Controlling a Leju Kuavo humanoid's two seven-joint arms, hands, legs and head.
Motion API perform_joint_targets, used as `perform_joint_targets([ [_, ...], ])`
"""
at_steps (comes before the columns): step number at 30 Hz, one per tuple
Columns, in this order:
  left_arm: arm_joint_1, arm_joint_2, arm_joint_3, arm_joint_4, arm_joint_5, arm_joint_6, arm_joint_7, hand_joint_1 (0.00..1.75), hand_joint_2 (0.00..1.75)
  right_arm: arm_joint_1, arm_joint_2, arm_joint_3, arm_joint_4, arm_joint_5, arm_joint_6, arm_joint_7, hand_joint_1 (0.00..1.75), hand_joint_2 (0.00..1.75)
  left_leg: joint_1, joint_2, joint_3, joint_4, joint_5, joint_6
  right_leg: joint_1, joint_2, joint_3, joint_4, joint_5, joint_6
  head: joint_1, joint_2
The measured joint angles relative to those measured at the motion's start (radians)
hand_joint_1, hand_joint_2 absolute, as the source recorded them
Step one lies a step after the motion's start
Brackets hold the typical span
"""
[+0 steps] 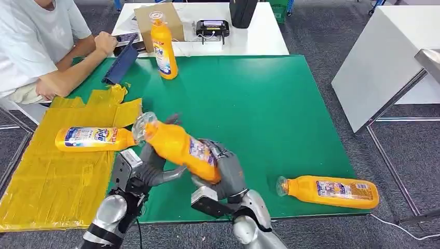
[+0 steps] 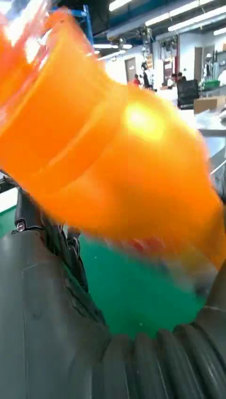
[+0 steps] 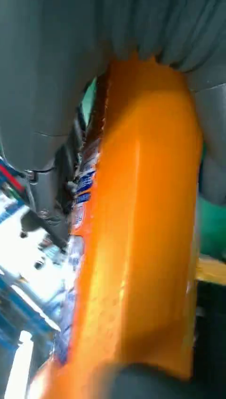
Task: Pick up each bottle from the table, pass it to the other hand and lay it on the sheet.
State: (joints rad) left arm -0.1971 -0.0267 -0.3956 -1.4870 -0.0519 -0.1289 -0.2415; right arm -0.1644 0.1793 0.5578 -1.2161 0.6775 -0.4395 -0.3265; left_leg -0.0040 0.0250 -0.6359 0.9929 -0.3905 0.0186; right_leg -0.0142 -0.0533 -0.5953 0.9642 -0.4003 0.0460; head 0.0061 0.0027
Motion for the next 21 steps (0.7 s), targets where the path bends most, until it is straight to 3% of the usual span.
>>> perform_joint_targets([
  [9,-0.002,0.014,0.0,0.014,0.022,0.003,0.002,0.0,1.75,-0.053,0.014,0.069,0.096,0.006,0.006,0.003,1.75,1.75,0.0,0.0,0.0,0.0,0.0,0.0,0.0,0.0,-0.001,0.0,0.0,0.0,0.0,0.0],
  [10,-0.002,0.016,0.0,0.016,0.025,0.003,0.002,1.69,1.75,-0.059,0.014,0.079,0.107,0.011,0.006,0.006,1.75,1.75,0.0,0.0,0.0,0.0,0.0,0.0,0.0,0.0,-0.001,0.0,0.0,0.0,0.0,0.0],
  [21,0.003,0.02,0.001,0.024,0.042,0.015,-0.004,1.75,1.75,-0.093,0.015,0.115,0.161,0.005,-0.007,0.017,1.75,1.75,0.0,0.001,-0.001,0.0,0.0,0.0,0.0,0.0,-0.001,0.0,0.0,0.0,0.0,0.0],
])
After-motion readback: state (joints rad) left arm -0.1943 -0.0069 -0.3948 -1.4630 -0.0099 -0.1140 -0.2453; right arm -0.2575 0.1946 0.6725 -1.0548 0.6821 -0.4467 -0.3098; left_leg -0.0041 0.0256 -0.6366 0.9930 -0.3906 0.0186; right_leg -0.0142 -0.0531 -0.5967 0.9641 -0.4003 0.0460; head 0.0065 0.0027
